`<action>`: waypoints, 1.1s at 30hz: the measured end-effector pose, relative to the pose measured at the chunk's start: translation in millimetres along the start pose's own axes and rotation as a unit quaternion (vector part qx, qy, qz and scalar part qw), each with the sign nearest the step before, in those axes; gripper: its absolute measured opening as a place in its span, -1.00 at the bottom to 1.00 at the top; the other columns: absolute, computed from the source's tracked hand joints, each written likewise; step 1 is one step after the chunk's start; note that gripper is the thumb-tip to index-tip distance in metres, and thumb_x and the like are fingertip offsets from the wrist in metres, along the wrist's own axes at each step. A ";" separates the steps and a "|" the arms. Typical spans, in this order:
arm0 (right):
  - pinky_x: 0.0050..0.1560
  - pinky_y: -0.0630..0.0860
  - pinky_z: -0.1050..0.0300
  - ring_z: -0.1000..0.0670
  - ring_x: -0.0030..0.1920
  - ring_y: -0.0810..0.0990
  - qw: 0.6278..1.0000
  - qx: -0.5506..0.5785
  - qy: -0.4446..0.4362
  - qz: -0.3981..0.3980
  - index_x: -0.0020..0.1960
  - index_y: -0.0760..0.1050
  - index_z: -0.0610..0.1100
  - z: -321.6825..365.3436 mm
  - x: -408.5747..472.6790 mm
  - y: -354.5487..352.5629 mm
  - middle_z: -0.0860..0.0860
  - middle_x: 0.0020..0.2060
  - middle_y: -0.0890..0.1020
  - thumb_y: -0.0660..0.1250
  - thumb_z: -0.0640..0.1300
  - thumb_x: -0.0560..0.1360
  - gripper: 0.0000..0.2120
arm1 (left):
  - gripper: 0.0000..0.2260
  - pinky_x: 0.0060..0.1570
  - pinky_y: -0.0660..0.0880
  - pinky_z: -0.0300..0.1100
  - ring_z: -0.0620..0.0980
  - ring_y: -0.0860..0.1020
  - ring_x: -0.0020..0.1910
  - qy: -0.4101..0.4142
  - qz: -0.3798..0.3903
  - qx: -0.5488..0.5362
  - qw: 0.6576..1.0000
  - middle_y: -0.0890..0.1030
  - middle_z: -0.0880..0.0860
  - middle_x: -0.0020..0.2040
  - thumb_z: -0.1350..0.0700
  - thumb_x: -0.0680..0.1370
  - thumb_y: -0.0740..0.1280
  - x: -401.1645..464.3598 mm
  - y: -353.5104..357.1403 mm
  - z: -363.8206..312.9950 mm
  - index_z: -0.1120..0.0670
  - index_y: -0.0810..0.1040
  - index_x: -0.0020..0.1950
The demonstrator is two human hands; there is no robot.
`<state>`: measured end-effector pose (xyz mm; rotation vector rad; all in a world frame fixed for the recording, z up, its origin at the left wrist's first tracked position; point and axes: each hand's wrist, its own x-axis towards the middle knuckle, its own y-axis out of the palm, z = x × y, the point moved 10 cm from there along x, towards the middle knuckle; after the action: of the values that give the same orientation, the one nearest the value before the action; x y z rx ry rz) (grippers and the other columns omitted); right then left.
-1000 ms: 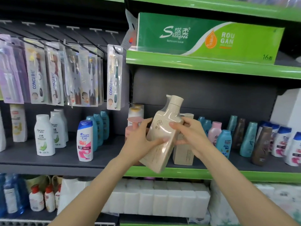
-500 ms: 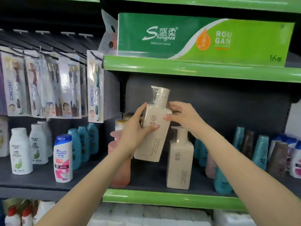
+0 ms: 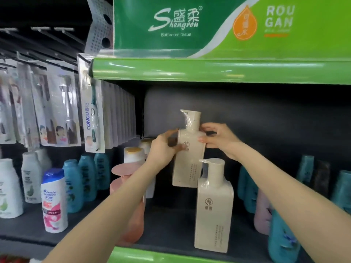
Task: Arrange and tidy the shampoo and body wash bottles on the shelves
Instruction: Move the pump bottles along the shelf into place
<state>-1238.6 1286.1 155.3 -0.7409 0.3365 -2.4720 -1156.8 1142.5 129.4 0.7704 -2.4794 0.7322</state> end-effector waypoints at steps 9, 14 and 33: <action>0.01 0.50 0.01 -0.01 0.07 0.47 0.997 -0.040 0.061 0.000 0.28 0.43 -0.25 -64.8 38.4 -9.6 -0.12 0.13 0.51 0.40 -0.42 0.41 -0.55 | -0.68 -0.17 0.62 0.07 0.11 0.62 -0.14 -0.069 -0.021 -0.011 0.997 0.65 0.20 -0.07 0.38 0.34 0.46 48.8 53.6 44.3 0.21 0.58 0.06; 0.06 0.51 -0.05 -0.07 0.07 0.50 0.994 -0.030 0.107 0.004 0.25 0.43 -0.27 -99.1 51.0 -14.5 -0.23 0.20 0.51 0.40 -0.44 0.40 -0.55 | -0.77 -0.08 0.60 0.07 0.16 0.64 -0.06 -0.054 0.001 0.035 0.998 0.68 0.16 -0.18 0.33 0.27 0.49 66.8 78.8 64.3 0.00 0.59 -0.34; -0.15 0.56 0.04 -0.10 0.05 0.54 0.975 -0.078 0.208 0.003 0.14 0.48 -0.21 -152.8 51.5 -20.0 -0.22 0.14 0.56 0.43 -0.45 0.34 -0.58 | -0.81 0.01 0.45 -0.23 0.04 0.59 0.00 -0.051 0.069 0.168 0.982 0.66 0.06 -0.10 0.18 0.44 0.37 54.7 110.1 69.0 0.07 0.66 0.04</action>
<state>-1370.4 1286.5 60.1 -0.2700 0.6915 -2.6041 -1282.6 1157.9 67.7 0.7724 -2.5530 1.2124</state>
